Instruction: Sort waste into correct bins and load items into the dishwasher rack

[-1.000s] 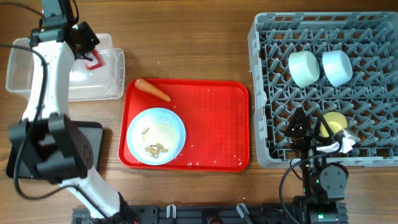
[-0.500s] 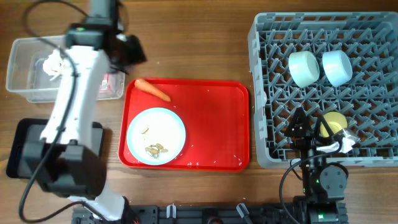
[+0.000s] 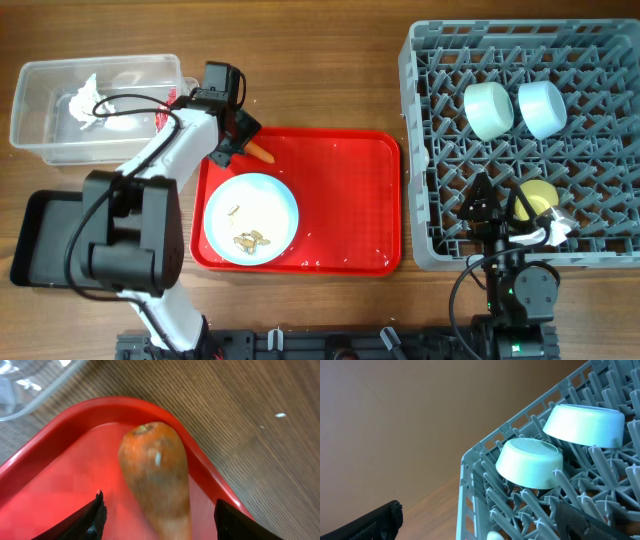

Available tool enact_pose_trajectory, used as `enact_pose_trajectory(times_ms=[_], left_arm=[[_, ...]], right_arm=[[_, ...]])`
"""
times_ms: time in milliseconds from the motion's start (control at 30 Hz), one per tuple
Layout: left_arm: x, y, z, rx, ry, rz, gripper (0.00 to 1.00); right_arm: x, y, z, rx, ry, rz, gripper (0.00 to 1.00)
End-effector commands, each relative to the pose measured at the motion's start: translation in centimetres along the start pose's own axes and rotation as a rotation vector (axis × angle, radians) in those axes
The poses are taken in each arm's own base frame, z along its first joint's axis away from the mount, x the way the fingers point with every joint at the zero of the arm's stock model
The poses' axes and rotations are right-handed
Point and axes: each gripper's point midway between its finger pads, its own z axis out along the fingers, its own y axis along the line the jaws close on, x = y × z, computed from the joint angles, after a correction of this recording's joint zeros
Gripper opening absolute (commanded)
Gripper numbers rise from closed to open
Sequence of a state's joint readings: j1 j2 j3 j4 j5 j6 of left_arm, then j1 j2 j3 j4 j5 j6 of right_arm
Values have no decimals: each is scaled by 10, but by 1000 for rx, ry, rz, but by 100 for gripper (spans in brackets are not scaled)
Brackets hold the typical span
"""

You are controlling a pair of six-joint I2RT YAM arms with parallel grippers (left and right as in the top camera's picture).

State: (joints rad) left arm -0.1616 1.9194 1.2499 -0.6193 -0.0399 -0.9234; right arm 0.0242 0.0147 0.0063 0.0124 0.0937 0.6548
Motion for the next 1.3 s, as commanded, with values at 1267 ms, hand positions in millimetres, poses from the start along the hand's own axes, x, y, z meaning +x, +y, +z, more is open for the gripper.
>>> enact_pose_trajectory(times_ms=[1267], left_arm=[[3,12,18,-61,68,27,50]], right_arm=[[-1,2,0,-12,-3,12,100]])
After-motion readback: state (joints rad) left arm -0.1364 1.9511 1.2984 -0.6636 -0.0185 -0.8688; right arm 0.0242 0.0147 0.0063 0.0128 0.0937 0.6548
